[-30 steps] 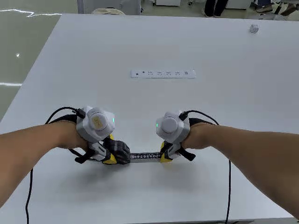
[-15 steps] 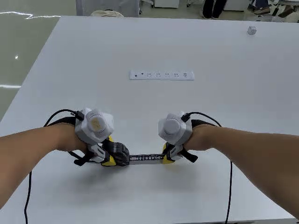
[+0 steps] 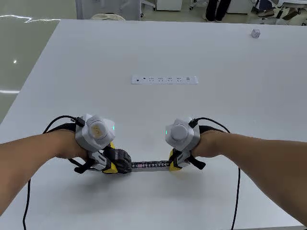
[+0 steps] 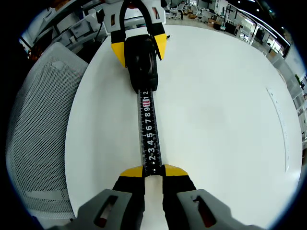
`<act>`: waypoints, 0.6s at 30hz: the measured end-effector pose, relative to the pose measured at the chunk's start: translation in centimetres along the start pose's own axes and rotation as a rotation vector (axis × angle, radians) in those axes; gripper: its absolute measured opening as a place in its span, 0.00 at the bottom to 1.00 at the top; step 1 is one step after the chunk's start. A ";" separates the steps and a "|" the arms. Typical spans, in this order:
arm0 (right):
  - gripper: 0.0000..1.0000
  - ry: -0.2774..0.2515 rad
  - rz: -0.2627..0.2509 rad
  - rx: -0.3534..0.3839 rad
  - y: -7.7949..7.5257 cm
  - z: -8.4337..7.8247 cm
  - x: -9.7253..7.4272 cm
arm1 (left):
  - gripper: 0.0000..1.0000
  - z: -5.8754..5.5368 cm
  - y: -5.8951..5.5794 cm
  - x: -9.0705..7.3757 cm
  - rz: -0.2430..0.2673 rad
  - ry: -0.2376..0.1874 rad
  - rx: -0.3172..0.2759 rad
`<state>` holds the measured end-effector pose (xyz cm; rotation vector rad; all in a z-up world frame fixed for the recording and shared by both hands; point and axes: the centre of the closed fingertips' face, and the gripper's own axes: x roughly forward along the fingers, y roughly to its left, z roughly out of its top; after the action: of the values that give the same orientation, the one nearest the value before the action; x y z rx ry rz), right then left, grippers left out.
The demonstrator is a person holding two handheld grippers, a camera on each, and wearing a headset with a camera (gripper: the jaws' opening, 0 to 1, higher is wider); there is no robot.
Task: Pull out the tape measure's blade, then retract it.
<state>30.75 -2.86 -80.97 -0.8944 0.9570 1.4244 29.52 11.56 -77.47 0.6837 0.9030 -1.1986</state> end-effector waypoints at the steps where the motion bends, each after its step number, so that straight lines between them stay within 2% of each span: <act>1: 0.12 0.001 0.000 0.001 0.0 -0.1 0.0 | 0.33 0.0 0.0 0.0 0.000 0.000 -0.001; 18: 0.12 -0.002 -0.006 0.022 0.0 -0.9 -0.6 | 0.33 0.0 -0.1 0.0 -0.001 -0.001 -0.002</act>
<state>30.76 -3.87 -80.77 -0.8791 0.9657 1.4067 29.41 11.52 -77.41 0.6816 0.9039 -1.1988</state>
